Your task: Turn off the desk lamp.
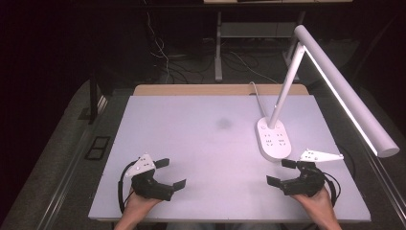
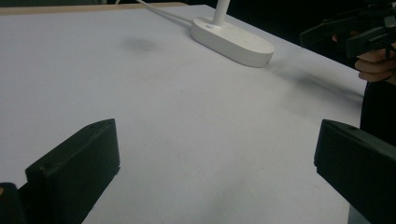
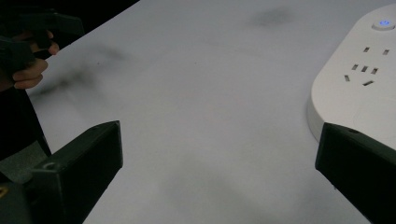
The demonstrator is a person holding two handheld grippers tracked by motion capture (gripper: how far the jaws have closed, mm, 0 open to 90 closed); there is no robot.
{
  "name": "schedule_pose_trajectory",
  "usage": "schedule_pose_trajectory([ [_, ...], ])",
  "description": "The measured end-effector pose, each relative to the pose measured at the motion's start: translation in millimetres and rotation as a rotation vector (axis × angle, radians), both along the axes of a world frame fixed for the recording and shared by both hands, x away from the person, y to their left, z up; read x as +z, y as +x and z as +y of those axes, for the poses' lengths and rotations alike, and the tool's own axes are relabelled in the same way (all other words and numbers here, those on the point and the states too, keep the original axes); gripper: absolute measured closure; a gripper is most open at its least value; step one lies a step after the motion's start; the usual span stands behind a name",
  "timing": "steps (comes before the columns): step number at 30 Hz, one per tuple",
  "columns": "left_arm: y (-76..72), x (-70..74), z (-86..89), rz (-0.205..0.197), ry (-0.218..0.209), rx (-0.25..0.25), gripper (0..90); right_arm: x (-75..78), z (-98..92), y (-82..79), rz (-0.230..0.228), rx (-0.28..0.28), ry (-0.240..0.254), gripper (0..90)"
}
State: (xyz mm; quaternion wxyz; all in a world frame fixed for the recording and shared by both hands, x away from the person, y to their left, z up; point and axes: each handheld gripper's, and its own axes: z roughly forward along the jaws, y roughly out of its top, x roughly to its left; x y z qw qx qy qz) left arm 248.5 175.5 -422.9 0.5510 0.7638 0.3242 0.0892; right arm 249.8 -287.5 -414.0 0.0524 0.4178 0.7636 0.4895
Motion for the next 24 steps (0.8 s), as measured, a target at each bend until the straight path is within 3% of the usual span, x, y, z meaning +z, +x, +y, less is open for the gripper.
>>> schedule_pose_trajectory([
  [24, -2.7, 0.2, -1.0, 0.001, -0.006, -0.006, 0.0, -0.3, -3.8, 2.5, 0.039, 0.005, -0.008, 0.8],
])
